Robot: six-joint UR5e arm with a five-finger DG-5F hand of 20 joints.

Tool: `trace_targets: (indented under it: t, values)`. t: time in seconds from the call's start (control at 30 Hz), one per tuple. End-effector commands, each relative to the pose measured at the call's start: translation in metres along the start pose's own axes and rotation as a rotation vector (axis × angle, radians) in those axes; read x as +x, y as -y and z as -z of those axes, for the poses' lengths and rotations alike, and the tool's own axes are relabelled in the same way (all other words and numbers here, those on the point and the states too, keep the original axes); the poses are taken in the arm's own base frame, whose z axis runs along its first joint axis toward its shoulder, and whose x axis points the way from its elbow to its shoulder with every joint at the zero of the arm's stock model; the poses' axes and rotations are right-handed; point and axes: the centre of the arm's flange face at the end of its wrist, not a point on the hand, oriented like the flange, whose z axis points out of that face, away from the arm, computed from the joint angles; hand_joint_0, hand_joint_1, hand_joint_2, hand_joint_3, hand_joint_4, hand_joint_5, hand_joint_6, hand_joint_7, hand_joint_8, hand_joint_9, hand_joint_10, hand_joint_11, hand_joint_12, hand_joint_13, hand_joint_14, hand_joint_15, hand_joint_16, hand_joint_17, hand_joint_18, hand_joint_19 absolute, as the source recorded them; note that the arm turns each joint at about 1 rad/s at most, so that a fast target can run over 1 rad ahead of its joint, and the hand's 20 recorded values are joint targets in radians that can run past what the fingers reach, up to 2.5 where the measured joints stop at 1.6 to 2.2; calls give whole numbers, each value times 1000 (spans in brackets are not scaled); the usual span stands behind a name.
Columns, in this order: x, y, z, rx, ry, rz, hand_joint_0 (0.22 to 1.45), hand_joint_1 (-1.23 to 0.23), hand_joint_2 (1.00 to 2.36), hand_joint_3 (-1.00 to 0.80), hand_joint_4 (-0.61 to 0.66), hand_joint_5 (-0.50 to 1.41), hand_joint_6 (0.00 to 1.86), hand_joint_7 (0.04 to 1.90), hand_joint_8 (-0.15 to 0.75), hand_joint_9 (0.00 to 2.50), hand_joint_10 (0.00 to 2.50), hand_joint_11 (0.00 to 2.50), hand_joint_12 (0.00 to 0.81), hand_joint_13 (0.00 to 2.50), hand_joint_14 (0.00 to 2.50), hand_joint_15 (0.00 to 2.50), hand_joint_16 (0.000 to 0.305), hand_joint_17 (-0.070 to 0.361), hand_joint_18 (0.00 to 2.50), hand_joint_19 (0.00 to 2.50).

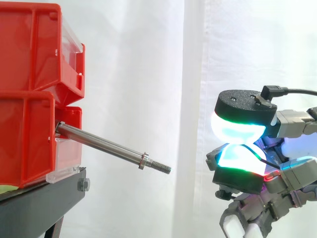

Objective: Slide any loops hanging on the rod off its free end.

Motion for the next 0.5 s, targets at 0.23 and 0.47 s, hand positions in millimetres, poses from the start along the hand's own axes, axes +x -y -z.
trace_targets:
  t: [0.23,0.47]
  values:
    - [0,0,0,0,0,0,619,-742,1021,-175,146,-169,900,1438,353,1378,21,1377,358,864,17,445,48,108,801,452]
    - [0,0,0,0,0,0,621,-742,1020,-176,139,-166,901,1421,352,1402,19,1408,353,892,16,465,47,106,806,454]
